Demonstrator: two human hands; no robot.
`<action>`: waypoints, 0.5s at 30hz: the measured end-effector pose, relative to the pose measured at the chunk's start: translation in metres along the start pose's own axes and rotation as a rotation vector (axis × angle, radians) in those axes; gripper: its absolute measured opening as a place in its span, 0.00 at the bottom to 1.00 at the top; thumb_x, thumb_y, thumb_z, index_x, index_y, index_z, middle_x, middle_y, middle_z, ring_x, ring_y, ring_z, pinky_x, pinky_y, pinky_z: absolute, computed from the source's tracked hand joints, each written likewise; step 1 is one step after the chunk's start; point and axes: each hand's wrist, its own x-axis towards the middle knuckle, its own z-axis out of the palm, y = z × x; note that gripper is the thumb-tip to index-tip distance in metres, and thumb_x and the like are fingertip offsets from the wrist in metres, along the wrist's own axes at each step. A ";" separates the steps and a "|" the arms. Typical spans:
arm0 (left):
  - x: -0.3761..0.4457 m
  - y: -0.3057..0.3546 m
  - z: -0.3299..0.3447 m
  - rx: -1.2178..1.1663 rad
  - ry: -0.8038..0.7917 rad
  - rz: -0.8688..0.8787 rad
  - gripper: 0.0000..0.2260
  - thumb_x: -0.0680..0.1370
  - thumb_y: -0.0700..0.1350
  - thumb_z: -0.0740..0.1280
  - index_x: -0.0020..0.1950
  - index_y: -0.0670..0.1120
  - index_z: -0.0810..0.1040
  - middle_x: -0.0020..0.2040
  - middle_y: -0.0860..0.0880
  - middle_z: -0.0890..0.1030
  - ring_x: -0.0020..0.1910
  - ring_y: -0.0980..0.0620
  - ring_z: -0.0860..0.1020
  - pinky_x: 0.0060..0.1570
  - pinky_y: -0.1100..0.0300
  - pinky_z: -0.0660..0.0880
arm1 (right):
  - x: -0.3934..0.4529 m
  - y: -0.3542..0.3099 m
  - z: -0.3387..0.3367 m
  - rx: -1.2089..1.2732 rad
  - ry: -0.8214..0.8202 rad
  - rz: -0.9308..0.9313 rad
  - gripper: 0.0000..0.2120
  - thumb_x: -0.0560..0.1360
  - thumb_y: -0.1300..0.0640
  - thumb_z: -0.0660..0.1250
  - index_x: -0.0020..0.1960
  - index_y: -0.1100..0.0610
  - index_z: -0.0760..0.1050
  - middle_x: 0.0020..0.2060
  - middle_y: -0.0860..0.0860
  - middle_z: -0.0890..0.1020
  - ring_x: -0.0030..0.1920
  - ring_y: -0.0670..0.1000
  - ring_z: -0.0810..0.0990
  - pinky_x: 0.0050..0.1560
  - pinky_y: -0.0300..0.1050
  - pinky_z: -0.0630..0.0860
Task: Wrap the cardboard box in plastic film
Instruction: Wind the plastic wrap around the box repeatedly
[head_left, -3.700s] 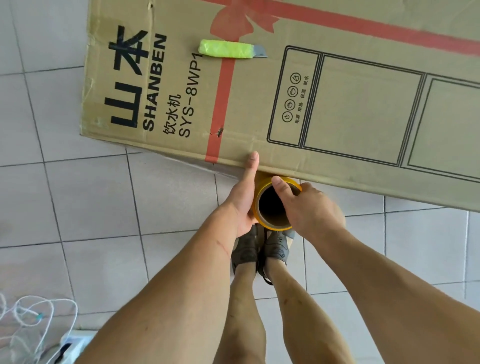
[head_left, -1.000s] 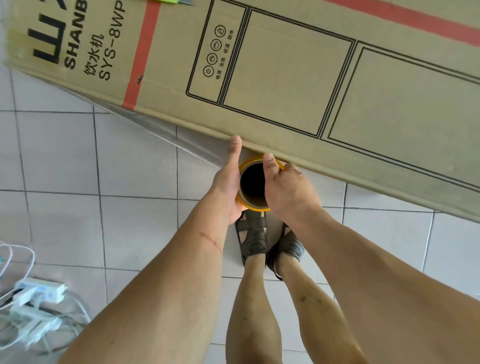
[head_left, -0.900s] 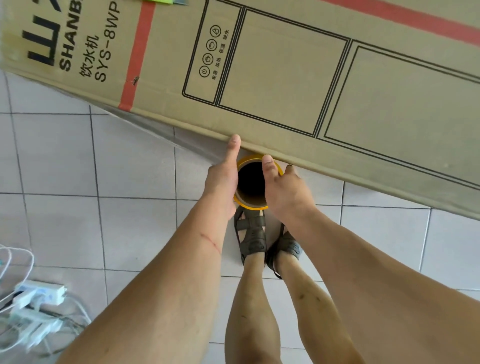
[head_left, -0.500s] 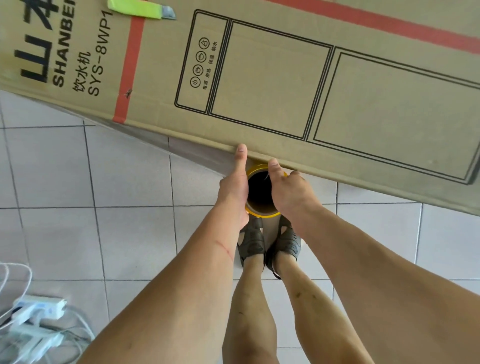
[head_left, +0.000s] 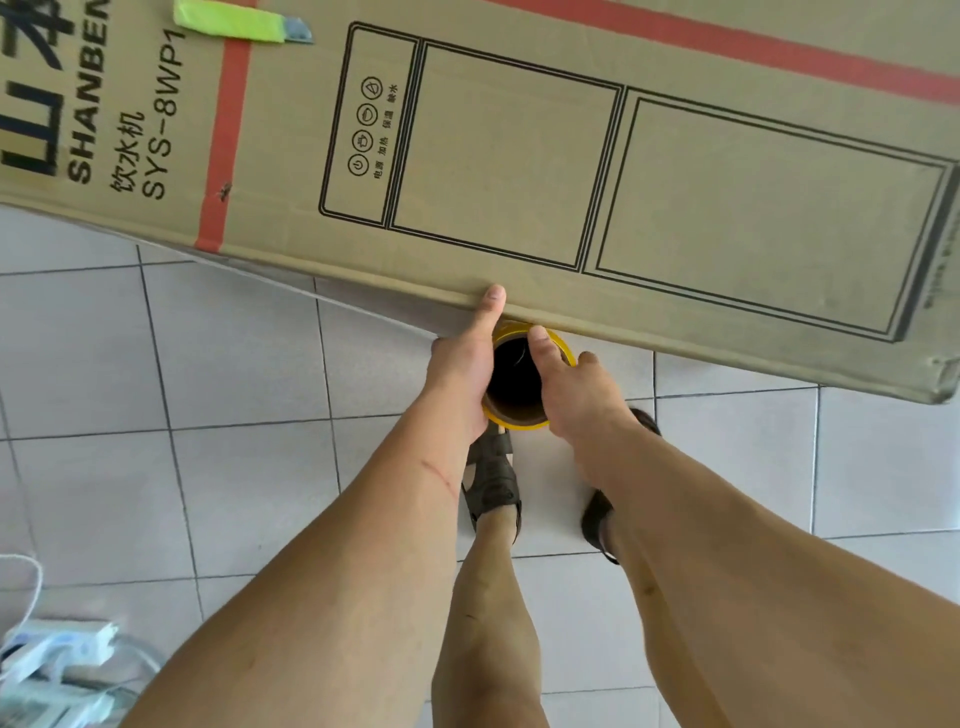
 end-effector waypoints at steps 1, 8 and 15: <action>-0.002 0.000 0.001 -0.028 -0.010 -0.011 0.59 0.52 0.79 0.75 0.76 0.48 0.73 0.64 0.41 0.85 0.61 0.36 0.85 0.63 0.37 0.83 | 0.000 0.005 -0.002 0.044 -0.019 0.019 0.38 0.76 0.29 0.55 0.73 0.56 0.63 0.62 0.54 0.75 0.58 0.57 0.75 0.55 0.52 0.75; -0.007 -0.026 0.014 -0.140 -0.197 -0.084 0.53 0.65 0.85 0.66 0.73 0.45 0.79 0.60 0.40 0.89 0.60 0.37 0.88 0.65 0.36 0.83 | 0.005 -0.005 -0.026 -0.099 -0.001 -0.070 0.28 0.83 0.39 0.51 0.76 0.56 0.62 0.69 0.57 0.71 0.68 0.59 0.71 0.56 0.46 0.67; -0.001 -0.026 0.035 -0.071 0.077 0.030 0.63 0.49 0.81 0.73 0.78 0.48 0.72 0.66 0.41 0.85 0.63 0.36 0.84 0.65 0.38 0.83 | 0.012 0.022 -0.047 0.005 -0.079 0.008 0.38 0.75 0.27 0.52 0.75 0.50 0.66 0.70 0.52 0.73 0.67 0.56 0.71 0.68 0.52 0.67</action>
